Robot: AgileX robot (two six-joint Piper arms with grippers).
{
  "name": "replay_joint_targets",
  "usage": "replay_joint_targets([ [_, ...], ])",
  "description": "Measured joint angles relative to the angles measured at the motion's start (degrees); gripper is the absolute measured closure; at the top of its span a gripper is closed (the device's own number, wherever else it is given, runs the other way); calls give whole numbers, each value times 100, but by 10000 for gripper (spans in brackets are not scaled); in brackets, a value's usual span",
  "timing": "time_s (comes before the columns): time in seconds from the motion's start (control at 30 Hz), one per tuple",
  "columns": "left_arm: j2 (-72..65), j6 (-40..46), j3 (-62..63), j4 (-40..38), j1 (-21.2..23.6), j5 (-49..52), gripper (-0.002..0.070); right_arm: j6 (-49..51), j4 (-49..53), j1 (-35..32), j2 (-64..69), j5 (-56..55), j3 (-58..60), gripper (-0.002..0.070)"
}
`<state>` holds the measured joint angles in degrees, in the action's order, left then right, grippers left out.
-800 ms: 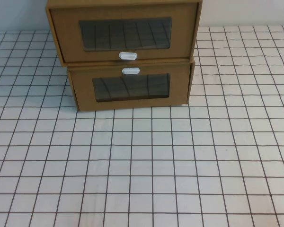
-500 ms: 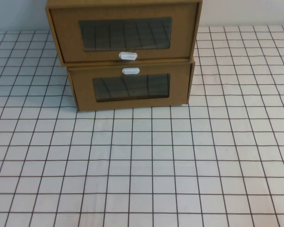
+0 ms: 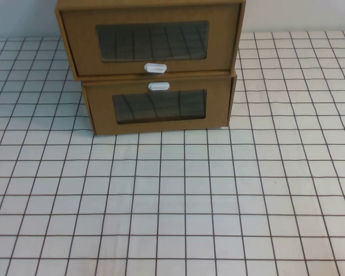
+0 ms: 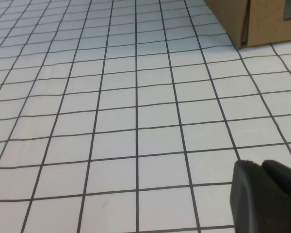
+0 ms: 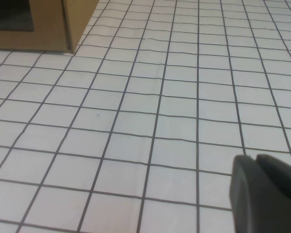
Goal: Open the shoe box
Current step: 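Pull the top drawer of the cardboard box fully open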
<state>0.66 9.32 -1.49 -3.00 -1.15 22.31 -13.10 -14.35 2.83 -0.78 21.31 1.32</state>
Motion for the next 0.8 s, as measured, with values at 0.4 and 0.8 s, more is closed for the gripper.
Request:
replay_joint_targets([
  [0.4,0,0,0,0,0,0,677,0,0,0,0,0,0,689],
  [0.8,0,-695,0,-1993,0,-1276,677,0,0,0,0,0,0,690],
])
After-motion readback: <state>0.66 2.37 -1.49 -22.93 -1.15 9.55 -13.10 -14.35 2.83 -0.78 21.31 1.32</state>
